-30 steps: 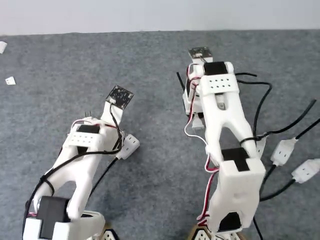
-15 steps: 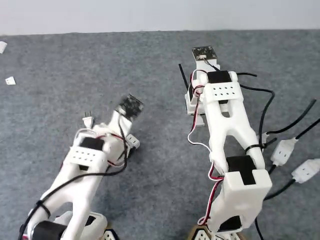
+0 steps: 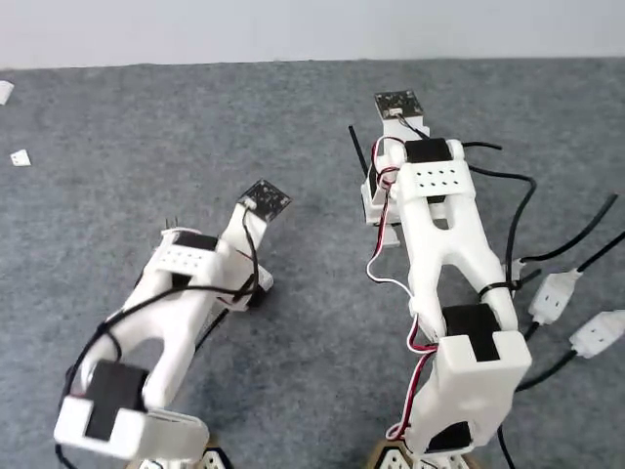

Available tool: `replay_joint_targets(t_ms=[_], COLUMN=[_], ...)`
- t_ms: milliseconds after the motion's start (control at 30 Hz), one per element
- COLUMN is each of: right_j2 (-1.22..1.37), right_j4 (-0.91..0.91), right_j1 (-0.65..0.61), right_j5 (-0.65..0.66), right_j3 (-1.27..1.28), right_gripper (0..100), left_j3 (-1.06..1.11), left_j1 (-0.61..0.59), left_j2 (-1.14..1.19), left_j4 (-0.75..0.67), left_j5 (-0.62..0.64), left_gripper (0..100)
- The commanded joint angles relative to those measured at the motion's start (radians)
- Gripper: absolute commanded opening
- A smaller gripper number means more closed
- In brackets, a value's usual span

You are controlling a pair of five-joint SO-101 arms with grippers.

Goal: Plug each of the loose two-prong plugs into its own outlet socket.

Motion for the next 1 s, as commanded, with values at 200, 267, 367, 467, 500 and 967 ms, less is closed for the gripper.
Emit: replay_joint_targets(t_ms=[200,267,367,467,500,967], right_j2=[-0.061,-0.048,-0.019,-0.012,-0.012,-0.005], right_j4=[-0.015,-0.016,-0.039,-0.044,-0.042,-0.039], right_j1=[0.008,0.008,0.007,0.004,0.002,-0.001], right_j5=[0.014,0.014,0.014,0.015,0.015,0.015], right_j3=[-0.005,-0.006,-0.008,-0.009,-0.008,-0.006], right_gripper=[0.9,0.9,0.9,0.9,0.9,0.9], left_j3=[-0.11,-0.113,-0.113,-0.139,-0.165,-0.294], left_j1=[0.075,0.114,0.133,0.13,0.129,0.106], left_j2=[0.089,0.089,0.086,0.081,0.087,0.132], left_j4=[0.115,0.137,0.153,0.147,0.15,0.13], left_j5=[0.089,0.193,0.35,0.519,0.583,0.993], left_gripper=[9,2,1,1,1,1])
